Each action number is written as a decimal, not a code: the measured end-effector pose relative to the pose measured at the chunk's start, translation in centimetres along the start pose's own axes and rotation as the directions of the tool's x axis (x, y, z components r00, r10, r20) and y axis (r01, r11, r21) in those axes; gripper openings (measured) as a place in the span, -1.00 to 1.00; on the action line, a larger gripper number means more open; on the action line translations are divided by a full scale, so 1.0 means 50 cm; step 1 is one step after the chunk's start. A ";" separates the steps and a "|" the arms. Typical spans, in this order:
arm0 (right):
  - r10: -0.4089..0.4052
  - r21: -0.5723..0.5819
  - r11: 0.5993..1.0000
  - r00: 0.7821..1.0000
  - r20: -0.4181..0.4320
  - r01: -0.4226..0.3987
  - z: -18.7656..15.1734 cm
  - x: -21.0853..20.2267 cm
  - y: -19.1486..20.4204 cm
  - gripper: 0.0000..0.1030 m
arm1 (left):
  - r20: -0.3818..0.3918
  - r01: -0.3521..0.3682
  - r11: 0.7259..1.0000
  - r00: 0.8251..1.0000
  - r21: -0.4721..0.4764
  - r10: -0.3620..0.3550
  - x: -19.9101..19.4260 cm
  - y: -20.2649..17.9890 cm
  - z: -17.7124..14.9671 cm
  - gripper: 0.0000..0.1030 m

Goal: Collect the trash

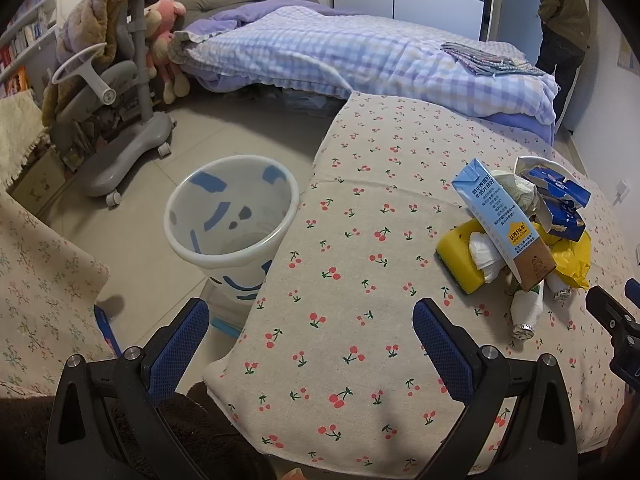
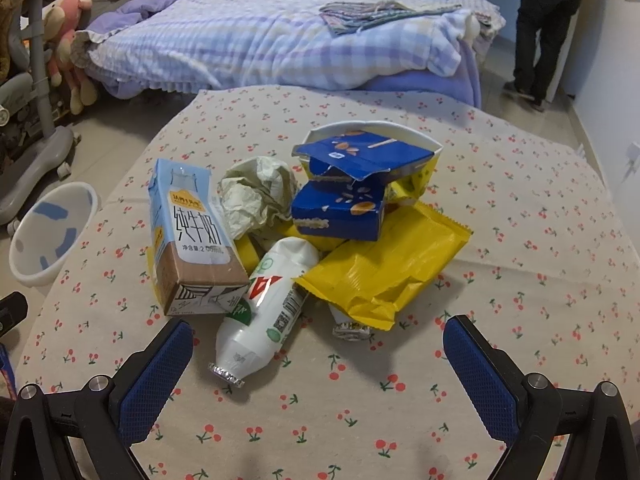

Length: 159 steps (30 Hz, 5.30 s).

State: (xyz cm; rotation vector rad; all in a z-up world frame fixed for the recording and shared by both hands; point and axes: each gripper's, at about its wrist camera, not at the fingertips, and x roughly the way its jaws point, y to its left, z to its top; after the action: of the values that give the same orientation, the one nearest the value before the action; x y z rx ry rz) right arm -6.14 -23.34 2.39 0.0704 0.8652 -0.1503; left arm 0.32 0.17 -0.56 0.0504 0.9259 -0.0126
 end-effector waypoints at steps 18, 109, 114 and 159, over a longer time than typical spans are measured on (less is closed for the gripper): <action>0.005 -0.011 1.000 1.000 -0.009 -0.005 -0.003 0.006 0.010 0.99 | -0.005 0.002 1.000 1.000 -0.007 -0.002 0.002 -0.001 0.000 1.00; 0.285 0.423 0.888 0.939 -0.192 -0.183 0.187 0.155 -0.287 0.99 | -0.361 0.489 0.872 0.819 0.032 -0.446 0.147 -0.247 0.197 -0.18; 0.376 0.545 0.807 0.910 -0.176 -0.228 0.200 0.189 -0.290 0.80 | -0.331 0.527 0.849 0.799 -0.016 -0.502 0.122 -0.221 0.204 -0.23; 0.657 0.348 0.730 0.743 -0.124 -0.588 0.262 0.167 0.119 -0.75 | -0.088 0.118 0.975 0.987 -0.190 -0.137 0.211 0.274 0.266 -0.24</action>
State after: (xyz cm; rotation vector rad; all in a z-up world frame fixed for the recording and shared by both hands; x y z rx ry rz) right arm 10.03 -19.93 4.49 0.6693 1.0136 0.3893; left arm 17.73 13.30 -0.48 -0.1817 1.0267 -0.0442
